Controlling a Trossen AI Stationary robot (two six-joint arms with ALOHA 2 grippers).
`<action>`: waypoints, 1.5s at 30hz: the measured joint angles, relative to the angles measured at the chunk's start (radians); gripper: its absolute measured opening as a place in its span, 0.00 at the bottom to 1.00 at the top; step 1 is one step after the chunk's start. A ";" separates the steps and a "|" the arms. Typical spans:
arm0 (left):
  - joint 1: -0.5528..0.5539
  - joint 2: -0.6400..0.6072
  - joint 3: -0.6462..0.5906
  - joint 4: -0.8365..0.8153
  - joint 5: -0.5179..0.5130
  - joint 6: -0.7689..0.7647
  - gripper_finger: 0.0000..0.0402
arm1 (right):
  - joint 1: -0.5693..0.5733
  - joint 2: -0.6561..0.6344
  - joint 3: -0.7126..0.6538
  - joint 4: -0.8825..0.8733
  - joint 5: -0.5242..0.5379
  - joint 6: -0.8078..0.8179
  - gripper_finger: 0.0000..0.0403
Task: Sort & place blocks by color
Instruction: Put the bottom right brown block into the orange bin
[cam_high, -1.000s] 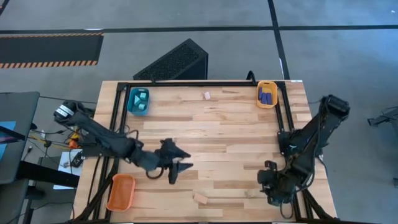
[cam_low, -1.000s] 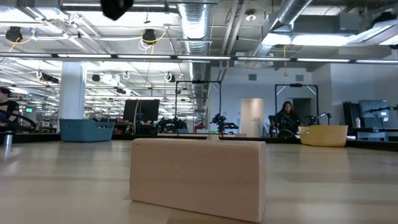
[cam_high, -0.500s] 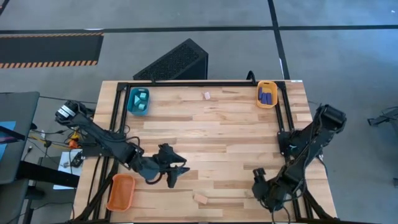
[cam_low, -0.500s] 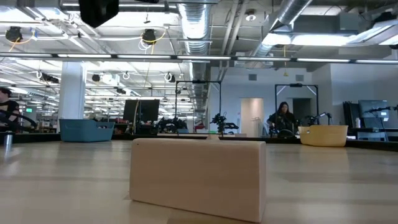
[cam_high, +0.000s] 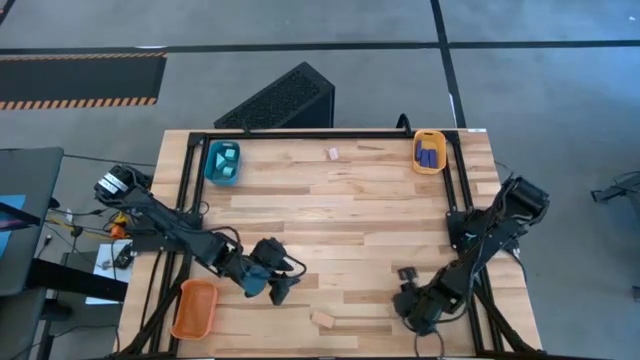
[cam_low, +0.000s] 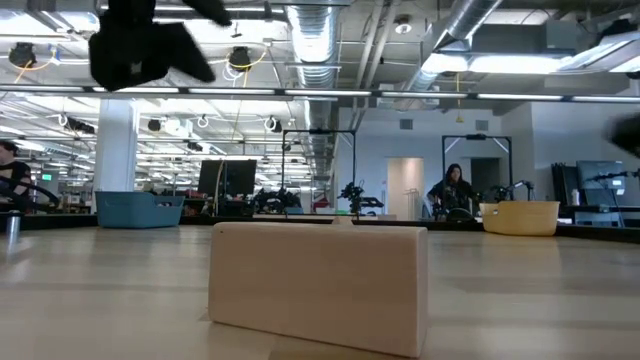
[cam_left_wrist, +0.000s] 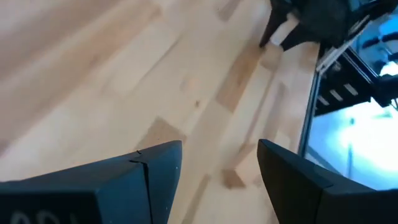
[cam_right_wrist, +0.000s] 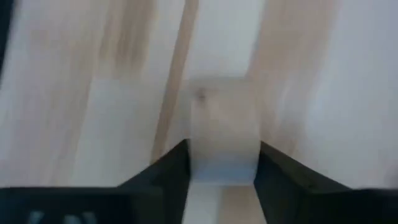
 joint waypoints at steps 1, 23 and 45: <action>0.002 0.000 0.000 -0.018 0.024 -0.024 0.49 | -0.016 -0.002 0.003 0.023 0.050 -0.026 0.42; 0.365 -0.084 -0.001 -0.373 0.344 0.824 0.49 | -0.618 0.000 0.242 0.325 0.217 -0.097 0.32; 0.623 -0.230 -0.001 0.006 0.792 1.265 0.49 | -0.652 0.000 0.305 0.404 0.139 -0.252 0.33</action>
